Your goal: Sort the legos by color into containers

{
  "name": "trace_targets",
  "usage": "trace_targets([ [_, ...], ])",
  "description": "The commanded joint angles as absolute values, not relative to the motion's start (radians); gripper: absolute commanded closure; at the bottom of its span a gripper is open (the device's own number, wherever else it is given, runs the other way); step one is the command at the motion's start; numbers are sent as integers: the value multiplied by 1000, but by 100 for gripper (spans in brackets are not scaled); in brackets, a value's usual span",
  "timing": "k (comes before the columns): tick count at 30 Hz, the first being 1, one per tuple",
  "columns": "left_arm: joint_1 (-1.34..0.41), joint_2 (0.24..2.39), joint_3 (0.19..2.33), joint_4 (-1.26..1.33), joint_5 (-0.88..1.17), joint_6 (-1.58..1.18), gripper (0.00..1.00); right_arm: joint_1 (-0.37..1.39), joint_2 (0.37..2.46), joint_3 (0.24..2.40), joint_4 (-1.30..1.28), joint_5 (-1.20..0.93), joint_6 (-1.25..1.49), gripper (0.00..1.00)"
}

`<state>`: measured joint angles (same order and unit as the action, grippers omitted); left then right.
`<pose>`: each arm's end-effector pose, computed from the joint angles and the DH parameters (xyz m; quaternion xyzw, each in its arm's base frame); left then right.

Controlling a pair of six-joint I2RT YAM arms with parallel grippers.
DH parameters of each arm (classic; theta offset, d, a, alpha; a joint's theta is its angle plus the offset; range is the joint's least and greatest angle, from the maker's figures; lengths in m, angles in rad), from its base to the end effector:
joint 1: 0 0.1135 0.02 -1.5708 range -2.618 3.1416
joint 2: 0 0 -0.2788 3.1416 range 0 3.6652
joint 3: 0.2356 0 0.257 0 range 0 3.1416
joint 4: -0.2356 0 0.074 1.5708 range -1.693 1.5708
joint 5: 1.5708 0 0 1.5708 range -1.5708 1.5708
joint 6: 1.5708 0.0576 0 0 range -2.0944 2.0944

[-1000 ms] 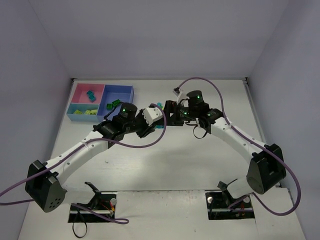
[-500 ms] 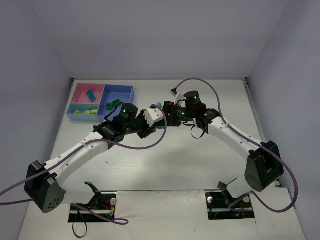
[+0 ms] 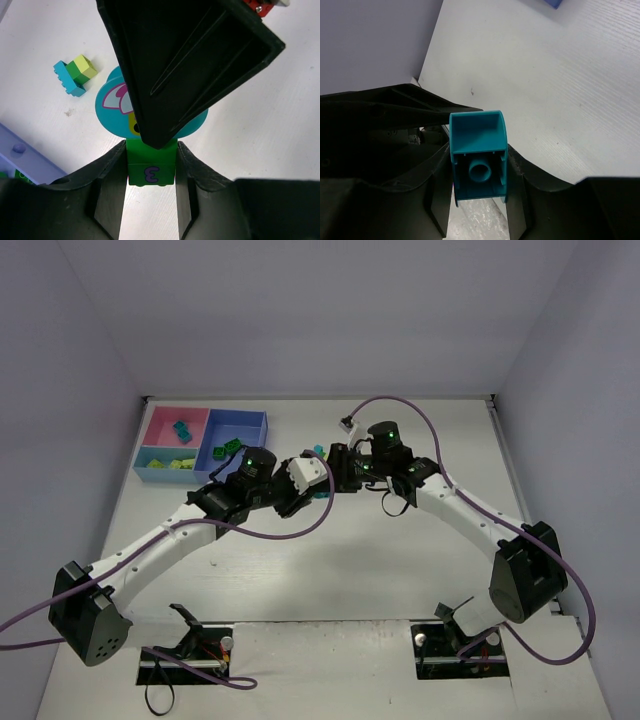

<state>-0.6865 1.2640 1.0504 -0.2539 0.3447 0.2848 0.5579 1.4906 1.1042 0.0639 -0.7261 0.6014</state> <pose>0.2253 -0.2098 0.3272 0.4711 0.7001 -0.2461 0.4768 0.2875 0.2245 0.3157 -0.1910 0.7629 0.5403 0.2992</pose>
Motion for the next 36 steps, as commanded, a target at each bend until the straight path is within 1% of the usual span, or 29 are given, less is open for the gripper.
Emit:
trace_targets([
  [1, -692, 1221, 1091, -178, 321, 301, 67, 566, 1477, 1111, 120, -779, 607, 100],
  [2, -692, 1218, 1075, -176, 313, 299, 52, 565, 1476, 1111, 120, -781, 609, 100],
  [5, -692, 1200, 1045, -169, 299, 302, 35, 561, 1470, 1114, 120, -782, 609, 100],
  [9, -690, 1177, 1016, -158, 282, 302, 31, 558, 1467, 1115, 120, -785, 611, 100],
  [18, -686, 1181, 977, -153, 304, 331, 32, 548, 1457, 1117, 121, -813, 611, 100],
  [25, -669, 1195, 980, -135, 334, 324, 46, 548, 1454, 1111, 123, -831, 611, 100],
  [27, -667, 1203, 983, -132, 341, 322, 58, 546, 1454, 1108, 124, -836, 609, 100],
  [29, -663, 1206, 985, -130, 350, 318, 82, 546, 1450, 1103, 123, -838, 607, 100],
  [32, -660, 1209, 985, -132, 359, 311, 88, 546, 1439, 1097, 126, -835, 601, 100],
  [35, -654, 1207, 977, -135, 365, 307, 96, 538, 1424, 1088, 130, -827, 597, 100],
  [36, -652, 1207, 976, -137, 368, 307, 97, 535, 1420, 1083, 130, -824, 595, 100],
])
